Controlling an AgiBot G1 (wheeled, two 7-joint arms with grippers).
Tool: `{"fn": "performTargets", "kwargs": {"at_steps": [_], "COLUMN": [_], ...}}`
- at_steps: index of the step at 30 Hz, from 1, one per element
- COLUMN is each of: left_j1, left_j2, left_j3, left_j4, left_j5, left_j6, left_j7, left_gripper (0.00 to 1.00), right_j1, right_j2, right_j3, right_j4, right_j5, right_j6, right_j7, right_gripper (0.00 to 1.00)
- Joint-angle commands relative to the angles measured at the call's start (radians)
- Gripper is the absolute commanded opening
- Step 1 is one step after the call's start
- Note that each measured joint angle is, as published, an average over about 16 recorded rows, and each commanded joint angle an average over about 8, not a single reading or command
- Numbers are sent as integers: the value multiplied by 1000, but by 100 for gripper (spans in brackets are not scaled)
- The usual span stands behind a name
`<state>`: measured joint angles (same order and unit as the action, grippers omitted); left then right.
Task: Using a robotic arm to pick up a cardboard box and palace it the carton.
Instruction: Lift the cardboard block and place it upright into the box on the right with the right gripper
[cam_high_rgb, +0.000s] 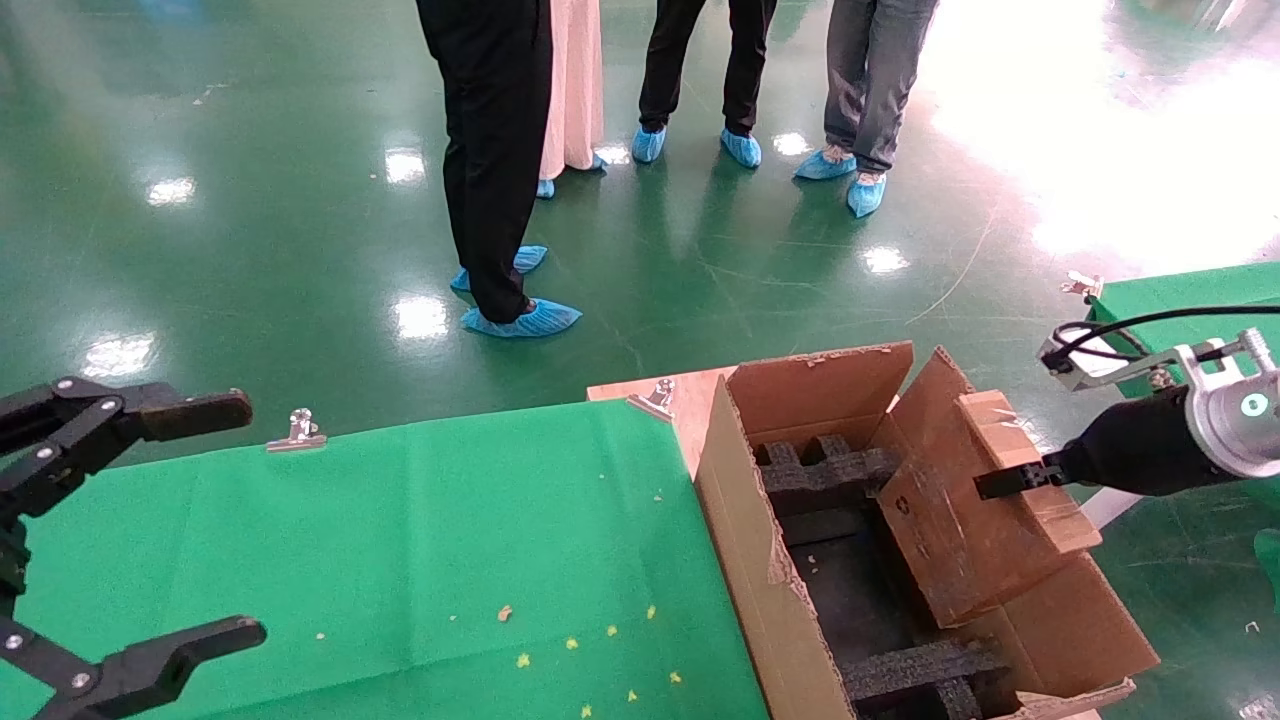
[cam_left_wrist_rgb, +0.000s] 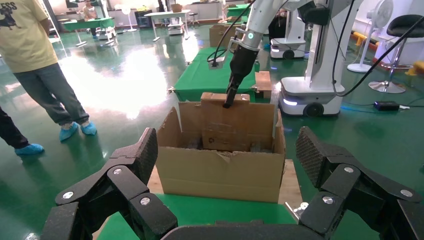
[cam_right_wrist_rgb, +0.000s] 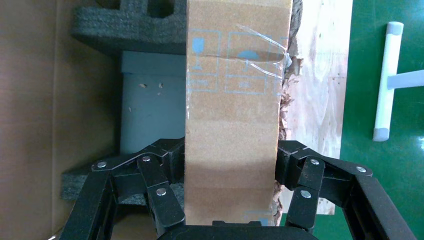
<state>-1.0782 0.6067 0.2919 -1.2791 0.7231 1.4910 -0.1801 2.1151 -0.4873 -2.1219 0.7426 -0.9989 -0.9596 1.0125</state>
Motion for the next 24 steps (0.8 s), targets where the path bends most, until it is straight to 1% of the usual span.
{"fn": "performTargets", "kwargs": {"at_steps": [1, 14, 24], "left_j1": [0, 0, 0], "left_j2": [0, 0, -1], "left_j3": [0, 1, 1], "left_j4": [0, 0, 0], "left_j5": [0, -1, -1], "left_j6": [0, 0, -1], "left_j7": [0, 0, 1], "left_gripper": [100, 100, 100], "right_j1": [-13, -129, -218], "right_j2": [-5, -60, -120], "right_j3": [-2, 9, 26], "right_j4": [-3, -74, -166], "right_j5": [1, 56, 108], "right_j6": [10, 60, 58], "right_j7": [1, -34, -81], "right_gripper": [0, 0, 0]}}
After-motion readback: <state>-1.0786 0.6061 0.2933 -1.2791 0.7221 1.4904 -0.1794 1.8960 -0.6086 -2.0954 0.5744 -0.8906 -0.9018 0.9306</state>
